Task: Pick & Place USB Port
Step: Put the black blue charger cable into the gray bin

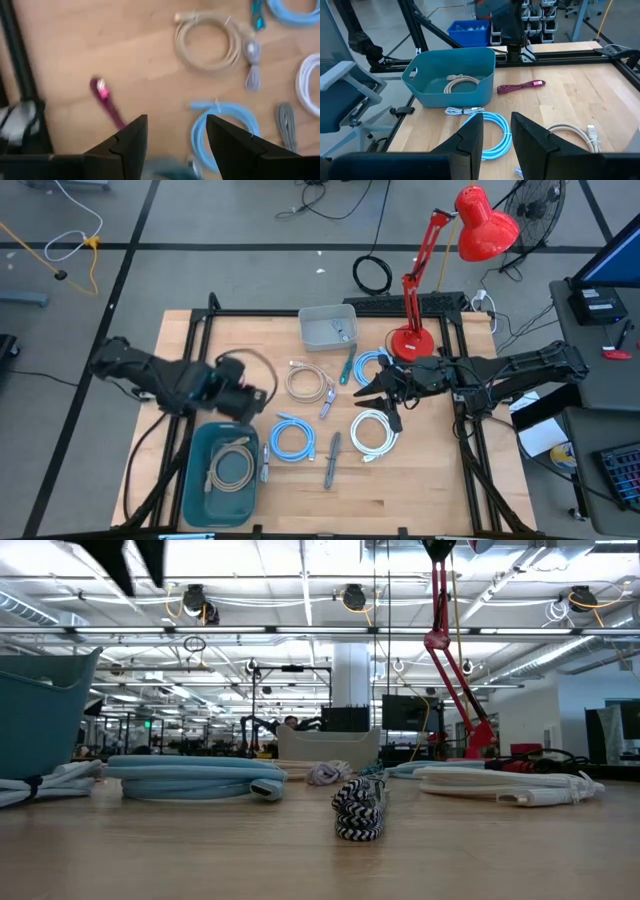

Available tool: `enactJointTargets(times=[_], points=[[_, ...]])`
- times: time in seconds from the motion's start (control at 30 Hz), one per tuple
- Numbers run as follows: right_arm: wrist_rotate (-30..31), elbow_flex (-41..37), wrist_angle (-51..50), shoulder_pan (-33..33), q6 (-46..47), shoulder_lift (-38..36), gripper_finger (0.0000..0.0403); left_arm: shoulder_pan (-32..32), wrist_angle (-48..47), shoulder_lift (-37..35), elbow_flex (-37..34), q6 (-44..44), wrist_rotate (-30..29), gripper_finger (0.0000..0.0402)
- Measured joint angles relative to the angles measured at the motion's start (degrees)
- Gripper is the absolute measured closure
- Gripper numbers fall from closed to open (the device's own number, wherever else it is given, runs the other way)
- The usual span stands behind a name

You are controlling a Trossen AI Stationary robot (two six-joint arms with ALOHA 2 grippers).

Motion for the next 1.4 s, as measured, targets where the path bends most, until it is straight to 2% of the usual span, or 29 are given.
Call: enactJointTargets(times=[0.27, 0.4, 0.5, 0.63, 0.83, 0.93, 1.1, 1.2, 1.33, 1.4], points=[[-0.1, 0.0, -0.7, 0.0, 3.1, 0.0, 0.0312, 13.2, 12.6, 1.4, 0.0, 29.1, 1.9, 0.0195], [-0.2, 0.0, -2.4, 0.0, 10.0, 0.0, 0.0312, 17.5, 16.4, 1.9, 0.0, 37.1, 5.2, 0.0195], [-0.2, 0.0, -3.5, 0.0, 16.4, 0.0, 0.0312, 19.3, 19.9, 2.6, -0.1, 40.5, 9.0, 0.0195], [1.5, 0.0, -4.2, -0.1, 18.1, 0.0, 0.0312, 19.3, 23.8, 3.8, 0.0, 41.4, 10.7, 0.0195], [18.0, 0.0, -10.2, -2.0, 26.9, 0.5, 0.0312, 18.1, 25.5, 5.9, -0.1, 41.4, 10.8, 0.0195], [22.3, -0.1, -13.5, -4.1, 30.2, 0.9, 0.0312, 16.9, 26.9, 6.8, 0.0, 45.4, 11.3, 0.0195], [21.5, 0.0, -13.5, -8.3, 32.8, 2.5, 0.0312, 15.4, 26.7, 8.1, -0.1, 51.8, 12.4, 0.0195], [20.5, 0.0, -11.3, -10.6, 36.3, 4.3, 0.0312, 15.2, 26.7, 7.8, -0.1, 51.3, 12.3, 0.0195], [20.6, 0.0, -5.6, -11.4, 45.5, 7.3, 0.0312, 14.7, 26.6, 7.4, -0.1, 51.2, 11.7, 0.0195], [20.7, 0.0, -3.3, -11.5, 46.5, 8.5, 0.0312, 14.0, 26.6, 7.1, 0.0, 51.9, 10.4, 0.0195]])
